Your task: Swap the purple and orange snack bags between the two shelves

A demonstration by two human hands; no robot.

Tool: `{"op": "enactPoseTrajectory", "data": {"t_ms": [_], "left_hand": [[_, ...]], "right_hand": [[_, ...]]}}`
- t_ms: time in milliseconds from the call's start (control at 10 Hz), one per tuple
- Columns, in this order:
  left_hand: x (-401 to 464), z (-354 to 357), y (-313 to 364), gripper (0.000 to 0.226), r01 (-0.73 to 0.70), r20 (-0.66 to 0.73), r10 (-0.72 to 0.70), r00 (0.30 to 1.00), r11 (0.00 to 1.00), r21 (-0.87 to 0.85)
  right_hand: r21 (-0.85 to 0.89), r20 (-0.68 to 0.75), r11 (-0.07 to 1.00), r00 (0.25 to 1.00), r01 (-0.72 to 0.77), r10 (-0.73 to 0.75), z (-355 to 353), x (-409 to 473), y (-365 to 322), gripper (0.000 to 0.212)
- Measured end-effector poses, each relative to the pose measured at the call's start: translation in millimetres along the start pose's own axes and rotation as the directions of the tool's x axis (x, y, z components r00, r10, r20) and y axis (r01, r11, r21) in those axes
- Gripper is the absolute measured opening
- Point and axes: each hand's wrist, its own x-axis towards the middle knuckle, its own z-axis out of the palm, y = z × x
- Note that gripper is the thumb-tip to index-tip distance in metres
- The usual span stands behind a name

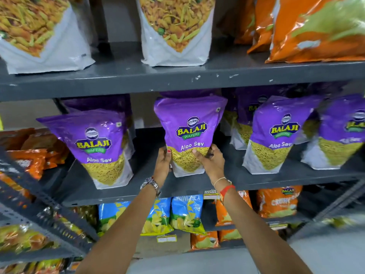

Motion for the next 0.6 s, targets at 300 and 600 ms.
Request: {"op": "enactPoseTrajectory", "data": {"t_ms": [300, 600], "left_hand": [[16, 19, -20, 0.019, 0.090, 0.037, -0.088, 0.995, 0.993, -0.078], [3, 22, -19, 0.035, -0.114, -0.152, 0.126, 0.980, 0.990, 0.088]], "right_hand": [[-0.088, 0.004, 0.996, 1.000, -0.004, 0.004, -13, 14, 31, 0.051], [0.157, -0.162, 0.987, 0.987, 0.017, 0.008, -36, -10, 9, 0.061]]}}
